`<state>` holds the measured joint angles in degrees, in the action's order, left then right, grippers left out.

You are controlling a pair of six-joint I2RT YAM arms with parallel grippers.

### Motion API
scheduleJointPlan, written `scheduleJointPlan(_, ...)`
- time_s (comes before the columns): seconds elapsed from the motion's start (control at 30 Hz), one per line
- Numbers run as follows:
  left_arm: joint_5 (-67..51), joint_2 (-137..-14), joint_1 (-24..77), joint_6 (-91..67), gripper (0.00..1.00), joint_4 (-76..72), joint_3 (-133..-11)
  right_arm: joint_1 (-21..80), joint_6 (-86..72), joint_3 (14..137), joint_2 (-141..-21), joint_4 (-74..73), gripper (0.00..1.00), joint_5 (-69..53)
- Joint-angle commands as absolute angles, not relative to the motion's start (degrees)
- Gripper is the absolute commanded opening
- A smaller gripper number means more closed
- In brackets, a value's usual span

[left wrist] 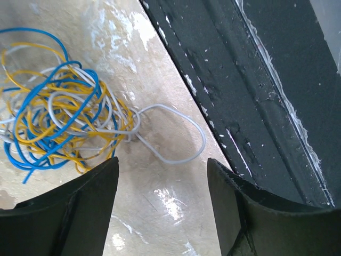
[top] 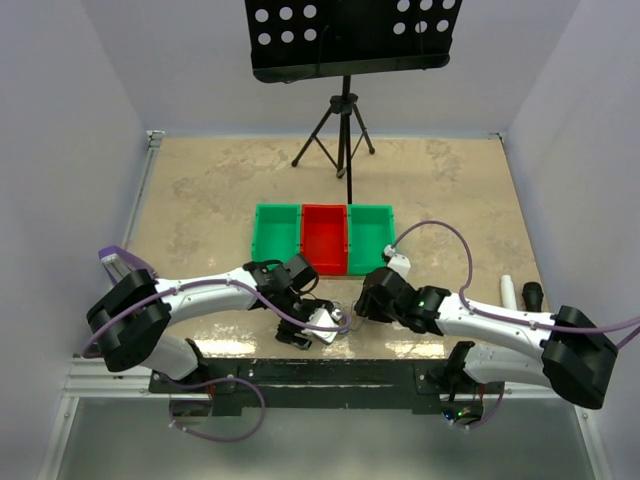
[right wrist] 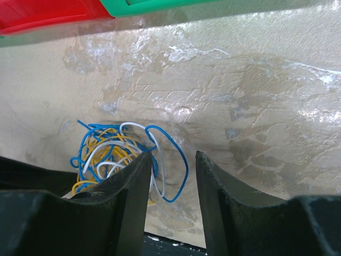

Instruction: Untangle the cables

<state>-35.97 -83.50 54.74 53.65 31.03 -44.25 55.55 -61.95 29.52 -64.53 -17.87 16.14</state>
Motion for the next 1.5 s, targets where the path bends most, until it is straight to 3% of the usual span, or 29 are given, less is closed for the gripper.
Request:
scheduleJointPlan(0.0, -39.55, -82.62, 55.46, 55.55, 0.72, 31.81, -47.46, 54.76, -63.72, 31.2, -65.74, -18.37, 0.43, 19.25)
scheduleJointPlan(0.1, -40.08, -82.53, 56.16, 55.55, 0.67, 32.87, -48.6, 53.88, -63.11, 31.64, -67.49, -17.58, 0.41, 19.95)
scheduleJointPlan(0.27, -42.71, -82.97, 57.48, 55.72, 0.49, 34.89, -48.26, 52.12, -61.7, 32.6, -69.69, -15.39, 0.34, 19.43)
scheduleJointPlan(0.37, -42.37, -82.97, 58.01, 57.21, 0.43, 34.81, -46.32, 52.12, -61.52, 33.75, -70.66, -15.29, 0.31, 19.34)
scheduleJointPlan(0.9, -41.4, -84.99, 58.8, 55.28, 0.46, 25.76, -44.56, 52.12, -62.05, 32.96, -71.1, -13.8, 0.2, 17.58)
scheduleJointPlan(1.03, -41.31, -85.69, 58.89, 53.53, 0.31, 23.47, -44.73, 52.12, -62.31, 32.61, -71.37, -13.1, 0.06, 16.79)
scheduleJointPlan(1.2, -38.33, -84.73, 58.71, 52.03, 0.0, 23.29, -45.09, 52.12, -62.49, 32.26, -71.19, -13.01, 0.03, 16.61)
scheduleJointPlan(1.47, -34.37, -79.2, 51.17, 47.81, 0.0, 29.69, -49.3, 52.12, -62.4, 34.19, -67.68, -18.27, 0.0, 20.47)
